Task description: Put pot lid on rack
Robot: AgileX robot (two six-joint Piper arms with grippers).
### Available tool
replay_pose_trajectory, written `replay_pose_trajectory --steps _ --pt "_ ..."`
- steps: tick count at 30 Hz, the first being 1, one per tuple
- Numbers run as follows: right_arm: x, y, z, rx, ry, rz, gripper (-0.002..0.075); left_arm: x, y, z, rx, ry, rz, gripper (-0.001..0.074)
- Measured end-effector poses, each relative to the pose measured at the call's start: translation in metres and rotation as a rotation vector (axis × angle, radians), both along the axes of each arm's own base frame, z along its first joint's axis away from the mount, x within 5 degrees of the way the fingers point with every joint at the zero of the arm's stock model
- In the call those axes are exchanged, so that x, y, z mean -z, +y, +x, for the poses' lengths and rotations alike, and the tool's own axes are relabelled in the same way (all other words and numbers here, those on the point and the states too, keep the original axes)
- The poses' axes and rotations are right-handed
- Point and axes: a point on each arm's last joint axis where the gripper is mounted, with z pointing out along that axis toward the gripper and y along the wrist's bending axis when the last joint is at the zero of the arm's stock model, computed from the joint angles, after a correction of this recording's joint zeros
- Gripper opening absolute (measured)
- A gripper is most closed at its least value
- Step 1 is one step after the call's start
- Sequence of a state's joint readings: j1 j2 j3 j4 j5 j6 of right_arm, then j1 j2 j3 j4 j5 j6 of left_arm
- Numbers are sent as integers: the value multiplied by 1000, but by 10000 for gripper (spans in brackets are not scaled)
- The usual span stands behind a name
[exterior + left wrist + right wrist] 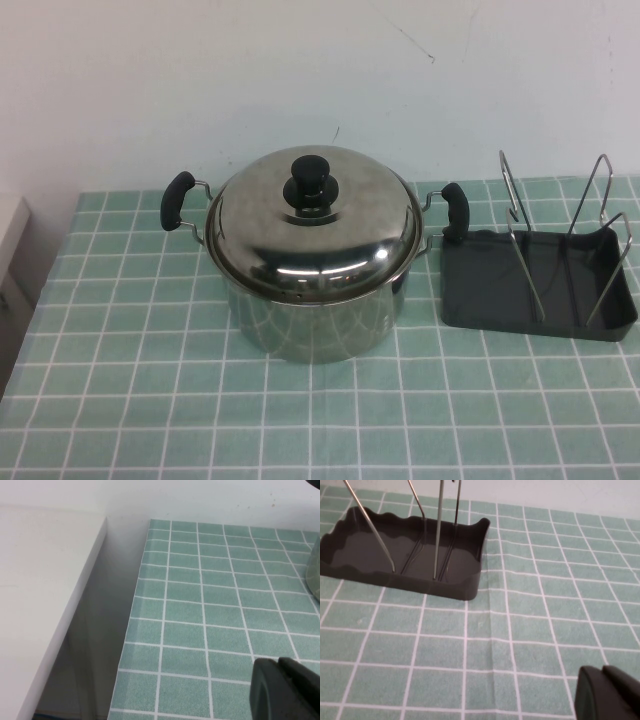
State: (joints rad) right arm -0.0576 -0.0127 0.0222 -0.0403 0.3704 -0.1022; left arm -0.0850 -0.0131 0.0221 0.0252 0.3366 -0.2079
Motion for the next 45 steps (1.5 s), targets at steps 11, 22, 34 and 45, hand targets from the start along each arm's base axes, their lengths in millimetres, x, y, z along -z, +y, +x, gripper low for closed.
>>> replay_pose_trajectory --steps 11,22,34,45 --pt "-15 0 5 -5 -184 -11 -3 -17 0 4 9 -212 21 -4" --pt "-62 1 0 -17 -717 -12 -3 -62 -5 -4 49 -720 20 -3" --pt "-77 2 -2 -21 -716 -61 -3 -78 -3 -7 50 -673 -200 -3" --pt "-119 -3 -8 5 -342 -207 -3 -138 -1 2 5 -502 -332 -3"
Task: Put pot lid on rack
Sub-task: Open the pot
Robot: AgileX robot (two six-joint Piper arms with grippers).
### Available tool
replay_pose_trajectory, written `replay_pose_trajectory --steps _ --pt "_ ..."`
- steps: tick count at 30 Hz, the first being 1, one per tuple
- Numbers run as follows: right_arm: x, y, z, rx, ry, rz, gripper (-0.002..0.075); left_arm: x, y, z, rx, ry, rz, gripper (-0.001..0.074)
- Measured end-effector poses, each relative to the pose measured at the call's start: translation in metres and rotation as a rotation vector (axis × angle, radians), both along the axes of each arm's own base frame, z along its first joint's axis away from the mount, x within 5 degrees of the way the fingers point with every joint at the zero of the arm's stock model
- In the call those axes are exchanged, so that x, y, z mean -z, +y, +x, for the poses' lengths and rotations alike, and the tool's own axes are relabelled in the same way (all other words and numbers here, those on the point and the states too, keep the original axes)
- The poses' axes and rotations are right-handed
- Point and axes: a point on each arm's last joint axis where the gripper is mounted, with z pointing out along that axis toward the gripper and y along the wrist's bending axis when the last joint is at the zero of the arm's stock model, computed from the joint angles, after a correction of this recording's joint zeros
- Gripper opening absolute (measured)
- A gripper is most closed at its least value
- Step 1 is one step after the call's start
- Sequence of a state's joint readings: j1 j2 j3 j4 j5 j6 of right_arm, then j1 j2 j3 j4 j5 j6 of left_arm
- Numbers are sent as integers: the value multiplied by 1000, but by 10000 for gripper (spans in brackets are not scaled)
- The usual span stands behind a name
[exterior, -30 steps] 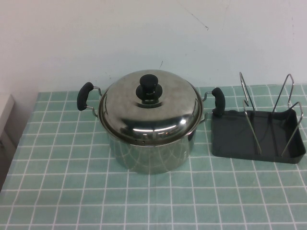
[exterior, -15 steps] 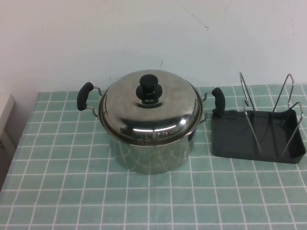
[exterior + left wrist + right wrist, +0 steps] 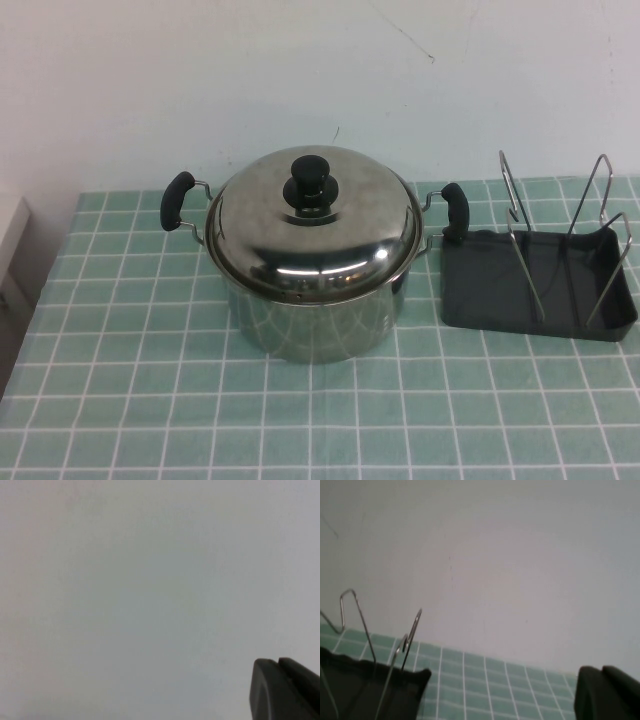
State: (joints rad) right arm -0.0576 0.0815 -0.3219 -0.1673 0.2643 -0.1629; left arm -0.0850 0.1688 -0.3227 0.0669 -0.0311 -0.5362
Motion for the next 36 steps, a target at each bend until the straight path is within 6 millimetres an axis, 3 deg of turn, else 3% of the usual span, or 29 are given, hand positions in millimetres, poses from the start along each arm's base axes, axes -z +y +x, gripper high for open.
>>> replay_pose_trajectory --steps 5,10,14,20,24,29,32,36 --pt "14 -1 10 5 110 4 -3 -14 -6 28 37 -43 -2 -3" --pt "24 0 15 -7 84 -5 -3 -26 -32 57 287 -206 88 -3" --pt "26 0 16 -10 73 -8 -3 -20 -51 95 502 -111 8 -3" --pt "25 0 16 -11 64 -11 -3 -7 -64 152 646 -12 -94 -3" --pt "26 0 16 -11 66 -11 -3 -9 -77 181 756 -24 -43 -3" --pt "26 0 16 -11 66 -11 -3 -6 -107 205 790 25 123 0" --pt "26 0 16 -11 68 -11 -3 -4 -127 215 738 66 284 46" --pt "26 0 16 -10 72 -11 -3 1 -146 227 717 105 394 274"
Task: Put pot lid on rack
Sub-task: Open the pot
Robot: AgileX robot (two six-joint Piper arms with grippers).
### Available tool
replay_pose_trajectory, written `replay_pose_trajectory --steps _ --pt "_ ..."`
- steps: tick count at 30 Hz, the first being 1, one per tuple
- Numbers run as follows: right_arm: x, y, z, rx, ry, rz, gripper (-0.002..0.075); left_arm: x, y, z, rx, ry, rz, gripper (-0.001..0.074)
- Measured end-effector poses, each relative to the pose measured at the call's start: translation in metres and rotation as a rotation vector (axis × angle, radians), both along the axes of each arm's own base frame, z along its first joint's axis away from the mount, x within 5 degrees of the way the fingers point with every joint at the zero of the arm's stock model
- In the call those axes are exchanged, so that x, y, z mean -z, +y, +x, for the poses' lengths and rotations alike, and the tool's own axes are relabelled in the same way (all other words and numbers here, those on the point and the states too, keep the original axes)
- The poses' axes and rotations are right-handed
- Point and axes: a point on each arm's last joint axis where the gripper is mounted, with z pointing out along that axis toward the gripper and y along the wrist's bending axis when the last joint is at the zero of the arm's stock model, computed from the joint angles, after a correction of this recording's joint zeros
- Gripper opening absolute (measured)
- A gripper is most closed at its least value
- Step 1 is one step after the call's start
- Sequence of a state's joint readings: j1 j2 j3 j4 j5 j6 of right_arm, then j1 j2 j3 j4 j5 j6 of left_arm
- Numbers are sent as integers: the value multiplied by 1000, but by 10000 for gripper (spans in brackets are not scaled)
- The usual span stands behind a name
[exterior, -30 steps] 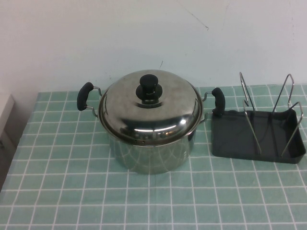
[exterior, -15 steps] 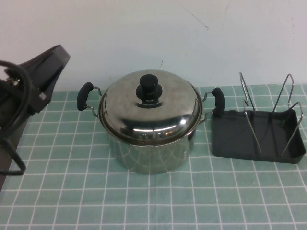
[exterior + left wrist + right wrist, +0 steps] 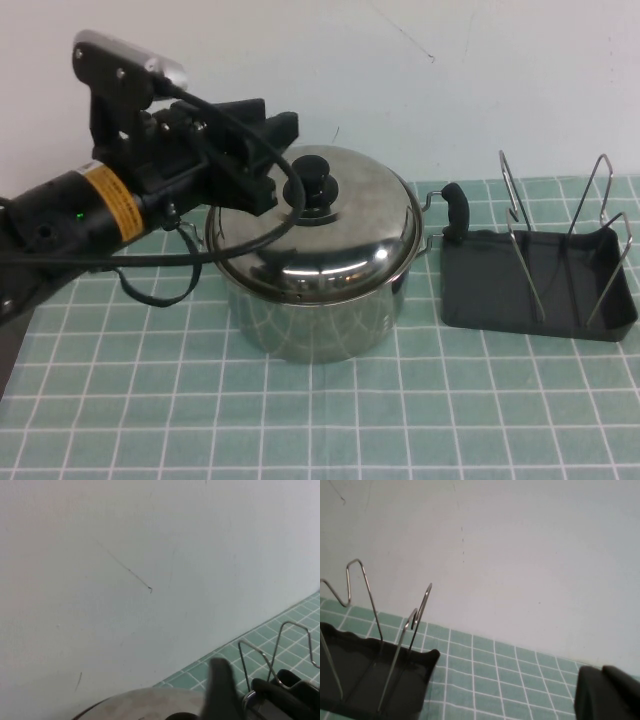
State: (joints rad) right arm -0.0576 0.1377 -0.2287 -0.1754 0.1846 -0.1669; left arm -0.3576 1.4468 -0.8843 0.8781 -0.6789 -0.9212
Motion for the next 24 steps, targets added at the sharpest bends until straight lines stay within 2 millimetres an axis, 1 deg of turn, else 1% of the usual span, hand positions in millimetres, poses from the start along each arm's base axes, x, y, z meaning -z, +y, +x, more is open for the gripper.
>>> replay_pose_trajectory --steps 3,5,7,10,13,16,19,21,24 --pt "0 0 0 0 2 0 -3 9 -5 11 -18 41 -18 520" --pt "0 0 0 0 2 0 -3 18 -6 20 -45 81 -48 613" --pt "0 0 0 0 2 0 -3 31 -7 28 -67 110 -56 659" --pt "0 0 0 0 2 0 -3 51 -10 38 -75 136 -52 682" --pt "1 0 0 1 6 1 -3 69 -12 46 -90 176 -91 683" --pt "1 0 0 1 6 1 -3 82 -15 53 -93 183 -112 683" --pt "1 0 0 1 6 1 -3 87 -18 58 -82 176 -123 683" --pt "1 0 0 1 8 1 -3 86 -21 60 -77 167 -123 681" --pt "1 0 0 1 9 1 -3 85 -28 62 -83 141 -72 658"
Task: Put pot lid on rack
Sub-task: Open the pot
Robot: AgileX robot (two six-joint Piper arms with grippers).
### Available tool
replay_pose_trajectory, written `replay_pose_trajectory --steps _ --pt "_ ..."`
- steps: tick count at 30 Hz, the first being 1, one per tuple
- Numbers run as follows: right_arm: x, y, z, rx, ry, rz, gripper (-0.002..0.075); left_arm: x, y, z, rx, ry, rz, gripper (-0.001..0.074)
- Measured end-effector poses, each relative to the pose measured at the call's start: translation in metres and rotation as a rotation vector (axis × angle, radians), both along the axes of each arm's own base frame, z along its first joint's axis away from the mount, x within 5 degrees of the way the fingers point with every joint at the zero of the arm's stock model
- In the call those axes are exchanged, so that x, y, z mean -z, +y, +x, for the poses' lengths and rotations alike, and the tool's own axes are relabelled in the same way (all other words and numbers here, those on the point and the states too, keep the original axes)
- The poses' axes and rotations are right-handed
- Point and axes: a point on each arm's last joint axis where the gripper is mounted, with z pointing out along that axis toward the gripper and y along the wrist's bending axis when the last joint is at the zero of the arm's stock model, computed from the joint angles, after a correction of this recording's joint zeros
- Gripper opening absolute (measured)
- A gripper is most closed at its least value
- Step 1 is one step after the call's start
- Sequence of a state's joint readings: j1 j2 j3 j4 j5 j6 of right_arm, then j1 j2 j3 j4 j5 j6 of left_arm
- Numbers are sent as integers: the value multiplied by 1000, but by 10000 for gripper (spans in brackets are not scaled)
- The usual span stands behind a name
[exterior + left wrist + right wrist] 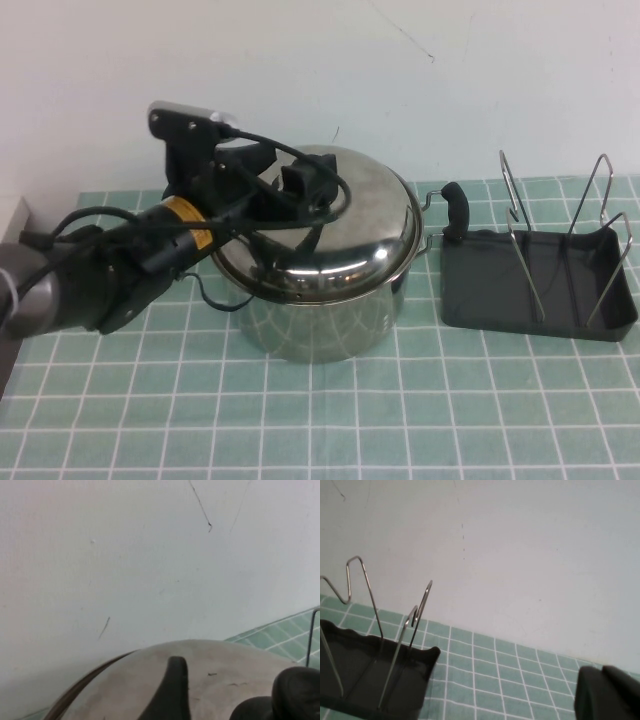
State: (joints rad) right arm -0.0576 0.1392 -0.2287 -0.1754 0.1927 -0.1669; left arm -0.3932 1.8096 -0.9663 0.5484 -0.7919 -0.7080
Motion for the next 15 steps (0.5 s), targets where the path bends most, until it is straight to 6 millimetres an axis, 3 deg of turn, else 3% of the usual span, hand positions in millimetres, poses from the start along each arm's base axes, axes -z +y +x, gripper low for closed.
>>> replay_pose_trajectory --steps 7,13,15 --pt "0 0 0 0 2 0 -3 4 -19 0 -6 -83 216 557" --pt "0 0 0 0 2 0 -3 5 -22 0 -13 -120 227 315" --pt "0 0 0 0 2 0 -3 5 -23 1 -16 -132 215 321"
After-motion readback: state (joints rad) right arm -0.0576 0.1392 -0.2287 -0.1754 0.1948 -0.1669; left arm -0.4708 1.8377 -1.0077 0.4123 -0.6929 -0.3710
